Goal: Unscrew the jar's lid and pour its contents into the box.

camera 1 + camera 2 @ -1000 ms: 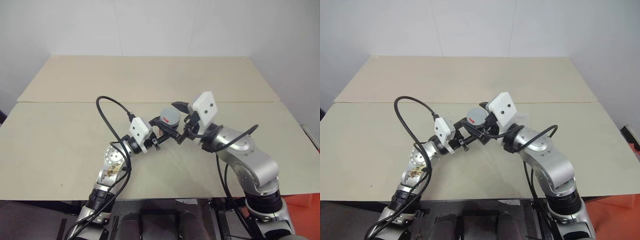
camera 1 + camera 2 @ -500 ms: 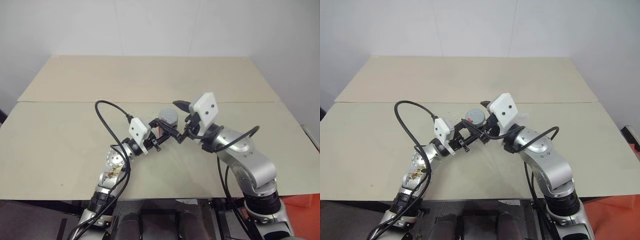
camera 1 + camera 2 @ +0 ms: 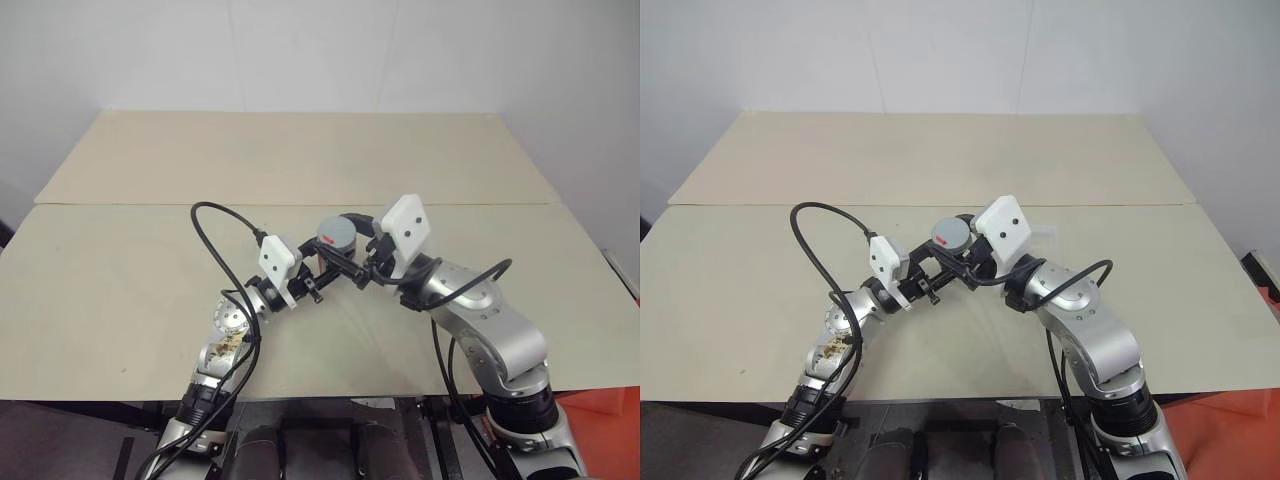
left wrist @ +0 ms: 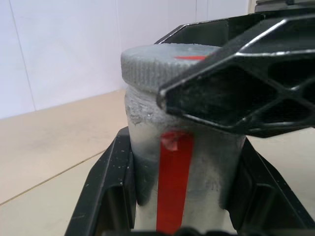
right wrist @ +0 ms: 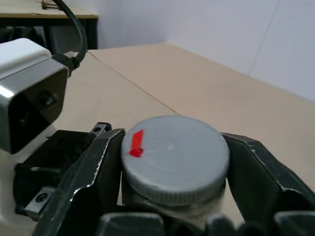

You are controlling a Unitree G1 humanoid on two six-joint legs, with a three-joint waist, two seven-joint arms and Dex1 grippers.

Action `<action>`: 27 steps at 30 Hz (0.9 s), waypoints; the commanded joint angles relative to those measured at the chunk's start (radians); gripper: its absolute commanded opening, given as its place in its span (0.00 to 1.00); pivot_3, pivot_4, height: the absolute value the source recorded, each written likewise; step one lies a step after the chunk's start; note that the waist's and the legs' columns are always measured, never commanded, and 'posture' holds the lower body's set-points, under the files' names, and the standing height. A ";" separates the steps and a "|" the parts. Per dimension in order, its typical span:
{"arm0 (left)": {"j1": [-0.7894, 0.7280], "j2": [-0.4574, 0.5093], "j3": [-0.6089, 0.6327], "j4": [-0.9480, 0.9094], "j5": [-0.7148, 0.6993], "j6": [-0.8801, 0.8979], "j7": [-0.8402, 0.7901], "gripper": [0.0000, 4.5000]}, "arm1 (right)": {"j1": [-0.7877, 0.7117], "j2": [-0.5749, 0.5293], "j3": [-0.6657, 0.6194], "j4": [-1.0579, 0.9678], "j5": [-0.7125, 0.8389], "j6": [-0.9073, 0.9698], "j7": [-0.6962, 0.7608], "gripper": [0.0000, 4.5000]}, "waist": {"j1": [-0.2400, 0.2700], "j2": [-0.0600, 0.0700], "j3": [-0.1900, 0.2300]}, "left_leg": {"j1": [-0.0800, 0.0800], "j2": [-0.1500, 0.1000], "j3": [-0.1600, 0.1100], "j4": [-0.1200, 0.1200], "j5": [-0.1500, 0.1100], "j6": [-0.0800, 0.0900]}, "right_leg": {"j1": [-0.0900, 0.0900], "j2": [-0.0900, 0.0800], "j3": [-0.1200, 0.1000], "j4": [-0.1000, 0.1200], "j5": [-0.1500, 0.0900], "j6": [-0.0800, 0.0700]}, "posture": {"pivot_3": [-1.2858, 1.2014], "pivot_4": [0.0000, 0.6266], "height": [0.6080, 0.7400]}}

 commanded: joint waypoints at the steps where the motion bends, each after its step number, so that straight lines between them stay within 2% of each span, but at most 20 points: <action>1: -0.006 -0.007 0.000 -0.018 -0.008 -0.012 -0.003 0.43 | -0.012 0.004 -0.023 -0.018 -0.008 -0.038 -0.003 0.81 | 0.000 0.000 0.000 | 0.000 0.000 0.000 0.000 0.000 0.000 | 0.000 0.000 0.000 0.000 0.000 0.000 | 0.52 0.24 1.00; 15: 0.002 -0.008 -0.008 -0.020 -0.010 -0.004 -0.011 0.43 | -0.015 0.031 -0.034 -0.003 -0.034 -0.048 -0.012 0.81 | 0.000 0.000 0.000 | 0.000 0.000 0.000 0.000 0.000 0.000 | 0.000 0.000 0.000 0.000 0.000 0.000 | 0.52 0.24 1.00; 19: 0.004 -0.007 -0.009 -0.018 -0.007 -0.003 -0.011 0.43 | -0.012 0.034 -0.037 -0.005 -0.034 -0.060 -0.007 0.63 | 0.000 0.000 0.000 | 0.000 0.000 0.000 0.000 0.000 0.000 | 0.000 0.000 0.000 0.000 0.000 0.000 | 0.52 0.24 1.00; 24: 0.014 0.009 -0.014 -0.035 -0.017 0.007 -0.034 0.43 | -0.014 0.030 -0.033 -0.009 -0.026 -0.058 0.007 0.62 | 0.000 0.000 0.000 | 0.000 0.000 0.000 0.000 0.000 0.000 | 0.000 0.000 0.000 0.000 0.000 0.000 | 0.52 0.24 1.00; 27: 0.031 0.048 -0.014 -0.083 -0.056 0.035 -0.086 0.43 | -0.010 0.014 -0.045 -0.016 0.021 -0.066 0.070 0.62 | -0.003 0.000 0.000 | 0.000 0.000 0.000 0.000 0.000 0.000 | 0.000 0.000 0.000 0.000 0.000 0.000 | 0.52 0.24 1.00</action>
